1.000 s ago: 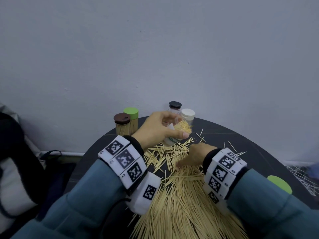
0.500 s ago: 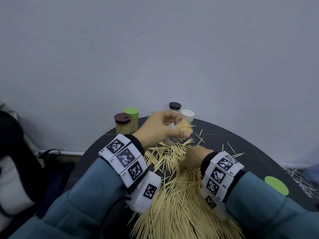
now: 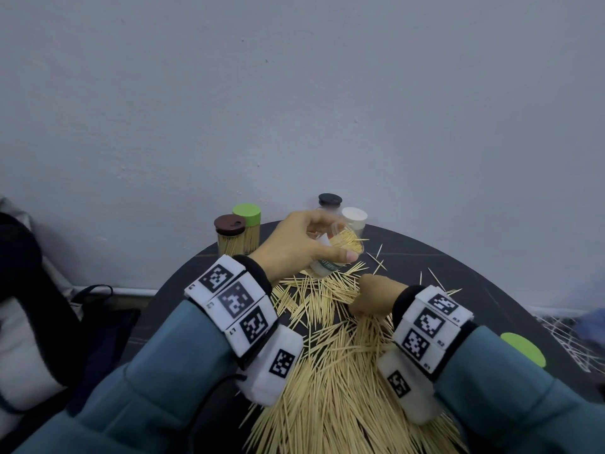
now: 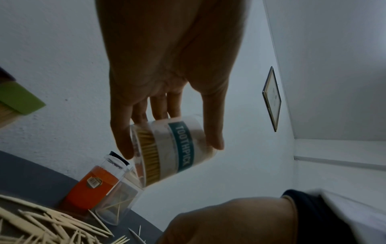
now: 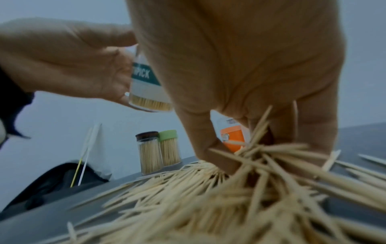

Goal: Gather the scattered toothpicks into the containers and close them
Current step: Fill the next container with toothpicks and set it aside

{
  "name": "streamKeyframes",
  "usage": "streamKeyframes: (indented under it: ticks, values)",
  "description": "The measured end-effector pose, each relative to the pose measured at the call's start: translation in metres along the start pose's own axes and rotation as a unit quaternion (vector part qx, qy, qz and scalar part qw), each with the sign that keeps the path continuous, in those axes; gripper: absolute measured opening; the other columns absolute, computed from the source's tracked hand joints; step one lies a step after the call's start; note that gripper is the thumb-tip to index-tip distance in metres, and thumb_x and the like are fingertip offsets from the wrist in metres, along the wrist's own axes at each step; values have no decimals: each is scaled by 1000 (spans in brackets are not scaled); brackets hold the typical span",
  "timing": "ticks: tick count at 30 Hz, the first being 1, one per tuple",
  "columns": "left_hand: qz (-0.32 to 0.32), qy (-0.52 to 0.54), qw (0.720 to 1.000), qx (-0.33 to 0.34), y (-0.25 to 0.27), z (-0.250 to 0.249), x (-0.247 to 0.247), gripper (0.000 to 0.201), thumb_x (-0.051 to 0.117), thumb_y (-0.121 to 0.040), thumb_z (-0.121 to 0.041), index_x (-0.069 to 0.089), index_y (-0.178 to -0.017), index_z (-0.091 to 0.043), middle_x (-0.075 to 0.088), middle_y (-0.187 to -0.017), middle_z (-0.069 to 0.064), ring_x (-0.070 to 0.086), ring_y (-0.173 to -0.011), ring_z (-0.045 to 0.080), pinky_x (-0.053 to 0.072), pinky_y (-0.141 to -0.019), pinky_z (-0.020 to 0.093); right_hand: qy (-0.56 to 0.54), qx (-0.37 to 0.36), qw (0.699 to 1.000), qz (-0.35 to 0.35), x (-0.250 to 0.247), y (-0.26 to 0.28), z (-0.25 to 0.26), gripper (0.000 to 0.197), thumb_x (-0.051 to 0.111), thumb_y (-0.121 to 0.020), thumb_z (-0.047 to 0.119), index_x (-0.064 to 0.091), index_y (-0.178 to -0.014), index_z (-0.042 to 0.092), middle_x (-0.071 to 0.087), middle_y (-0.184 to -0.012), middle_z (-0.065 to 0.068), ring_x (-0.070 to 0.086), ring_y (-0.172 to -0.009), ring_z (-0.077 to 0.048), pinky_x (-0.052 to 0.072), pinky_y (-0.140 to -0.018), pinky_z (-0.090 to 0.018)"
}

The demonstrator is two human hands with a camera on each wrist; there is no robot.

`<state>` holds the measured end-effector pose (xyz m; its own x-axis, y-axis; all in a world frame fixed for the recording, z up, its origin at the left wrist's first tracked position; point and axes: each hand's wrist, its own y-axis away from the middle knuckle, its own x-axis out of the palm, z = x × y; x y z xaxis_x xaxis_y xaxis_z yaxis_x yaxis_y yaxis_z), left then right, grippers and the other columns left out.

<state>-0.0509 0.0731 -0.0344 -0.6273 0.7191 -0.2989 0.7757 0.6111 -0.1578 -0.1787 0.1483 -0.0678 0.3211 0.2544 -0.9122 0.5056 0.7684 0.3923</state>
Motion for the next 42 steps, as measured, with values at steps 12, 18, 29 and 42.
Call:
streamKeyframes:
  ticks: [12,18,29,42]
  values:
    - [-2,-16,1000,-11,-1,2,1,50,82,-70,-16,63,-117,-14,68,-112,3,60,-104,14,42,-99,29,-241,-15,969,60,3,-15,-29,27,47,-97,23,51,-74,10,55,-77,-4,50,-64,-14,46,-75,-31]
    - [2,-18,1000,-16,-1,3,1,52,81,-70,-17,62,-118,-13,68,-112,2,60,-105,16,43,-95,28,-488,-25,871,50,11,-13,-35,16,33,-100,5,45,-90,4,48,-65,-4,46,-45,-8,42,-45,-19]
    - [18,-17,999,-24,0,7,5,53,81,-70,-18,61,-119,-17,68,-108,-1,62,-99,12,49,-86,24,-710,-117,694,-9,8,-6,-42,24,23,-103,9,40,-86,10,33,-63,0,30,-53,-8,33,-42,-15]
    - [58,-63,996,-18,0,12,13,52,81,-70,-22,61,-119,-21,65,-111,-9,61,-103,5,45,-72,2,-789,-239,536,-181,-43,19,-36,24,23,-103,14,39,-87,12,33,-62,3,30,-42,-1,25,-40,-12]
